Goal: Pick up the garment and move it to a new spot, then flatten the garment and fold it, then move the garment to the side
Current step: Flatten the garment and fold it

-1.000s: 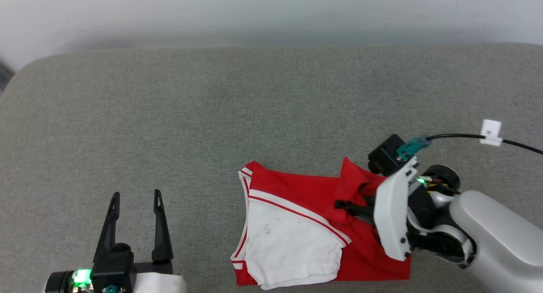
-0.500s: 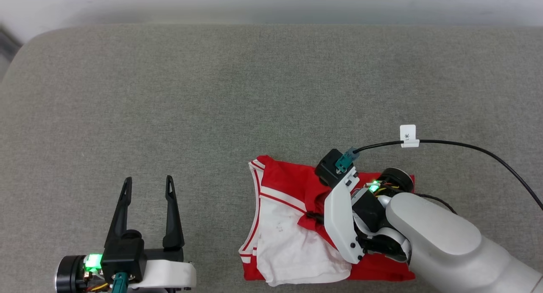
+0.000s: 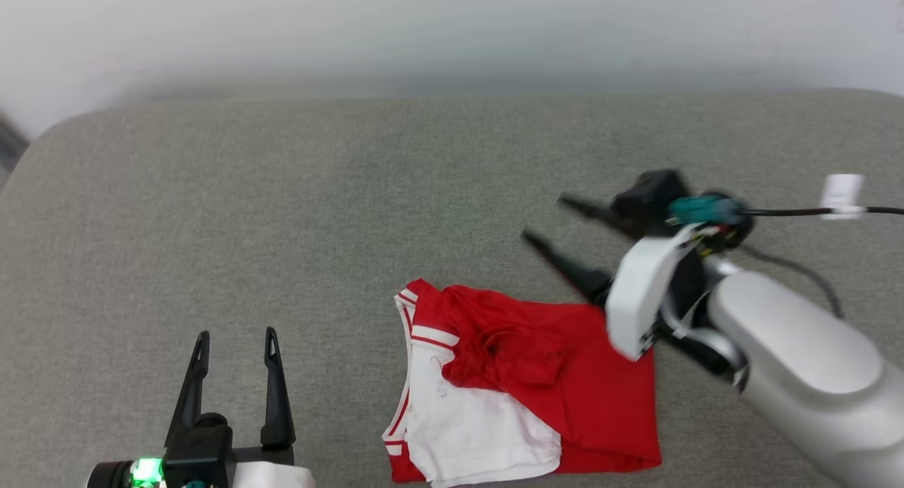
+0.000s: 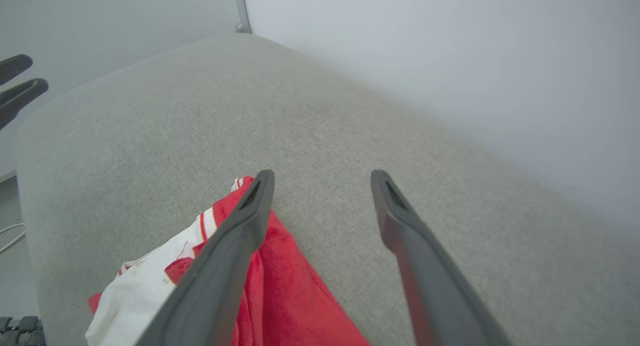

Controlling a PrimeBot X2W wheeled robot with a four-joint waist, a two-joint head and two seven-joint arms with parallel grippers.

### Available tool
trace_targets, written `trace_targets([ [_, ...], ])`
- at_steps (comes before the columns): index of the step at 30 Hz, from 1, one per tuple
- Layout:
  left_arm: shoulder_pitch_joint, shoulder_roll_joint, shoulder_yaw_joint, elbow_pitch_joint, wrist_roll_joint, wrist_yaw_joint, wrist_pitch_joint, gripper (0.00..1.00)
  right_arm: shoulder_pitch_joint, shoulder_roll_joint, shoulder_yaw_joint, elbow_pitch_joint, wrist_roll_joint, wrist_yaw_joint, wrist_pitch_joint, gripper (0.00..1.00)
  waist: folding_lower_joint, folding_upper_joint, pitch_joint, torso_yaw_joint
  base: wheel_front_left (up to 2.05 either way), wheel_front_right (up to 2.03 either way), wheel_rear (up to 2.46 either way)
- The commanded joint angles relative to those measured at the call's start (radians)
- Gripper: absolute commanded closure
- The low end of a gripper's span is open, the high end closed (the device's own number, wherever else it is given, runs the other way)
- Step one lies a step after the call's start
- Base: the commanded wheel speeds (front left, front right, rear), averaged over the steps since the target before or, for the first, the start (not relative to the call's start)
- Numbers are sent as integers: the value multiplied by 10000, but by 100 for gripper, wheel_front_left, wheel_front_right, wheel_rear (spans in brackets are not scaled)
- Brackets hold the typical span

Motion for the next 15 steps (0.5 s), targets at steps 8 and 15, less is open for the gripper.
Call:
trace_targets([
  [8, 385, 38, 113, -161, -48, 44, -22, 0, 1507, 221, -3615, 323, -2687, -3, -3102, 0, 0, 0, -512, -409, 0, 0, 0],
  [15, 553, 18, 166, -277, -58, 26, -22, 0, 4171, 1447, -7398, -1464, -5152, -4, -3324, 0, 0, 0, -674, -551, 0, 0, 0],
])
